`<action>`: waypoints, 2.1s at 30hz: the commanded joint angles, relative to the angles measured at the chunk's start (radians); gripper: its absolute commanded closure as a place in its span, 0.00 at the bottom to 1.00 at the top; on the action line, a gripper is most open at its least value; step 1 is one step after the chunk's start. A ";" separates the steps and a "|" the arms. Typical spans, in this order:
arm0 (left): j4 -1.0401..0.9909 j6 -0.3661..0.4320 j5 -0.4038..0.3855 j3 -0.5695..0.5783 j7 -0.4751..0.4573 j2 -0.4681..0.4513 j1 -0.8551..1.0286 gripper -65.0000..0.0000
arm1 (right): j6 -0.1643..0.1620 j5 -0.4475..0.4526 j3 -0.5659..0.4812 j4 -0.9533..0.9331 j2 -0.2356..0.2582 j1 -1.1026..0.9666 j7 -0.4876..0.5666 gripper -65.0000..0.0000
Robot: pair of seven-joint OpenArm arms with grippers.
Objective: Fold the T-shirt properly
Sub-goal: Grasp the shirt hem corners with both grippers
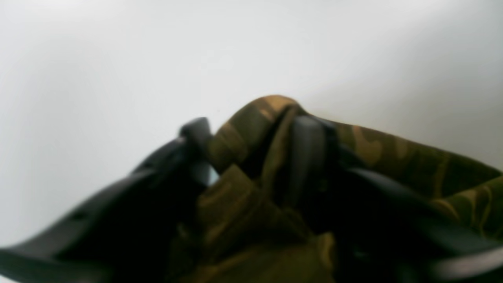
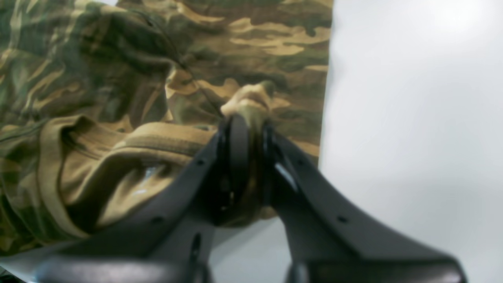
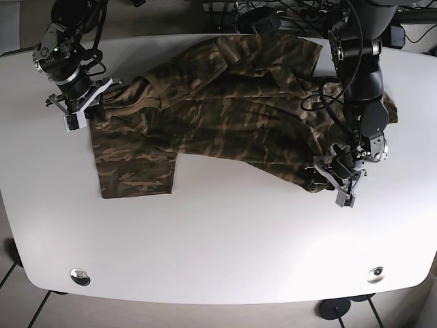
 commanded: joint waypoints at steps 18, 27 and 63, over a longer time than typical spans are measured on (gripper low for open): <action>0.587 -0.008 0.019 -0.106 0.147 -0.009 0.045 1.00 | -0.001 0.015 0.007 0.022 0.009 0.007 0.025 0.97; 0.536 -0.005 0.016 -0.189 0.139 -0.112 0.039 1.00 | -0.001 0.007 -0.020 -0.028 -0.021 0.257 0.016 0.97; 0.549 -0.010 0.017 -0.261 0.139 -0.104 0.107 1.00 | -0.001 0.365 -0.033 -0.513 0.117 0.452 -0.281 0.10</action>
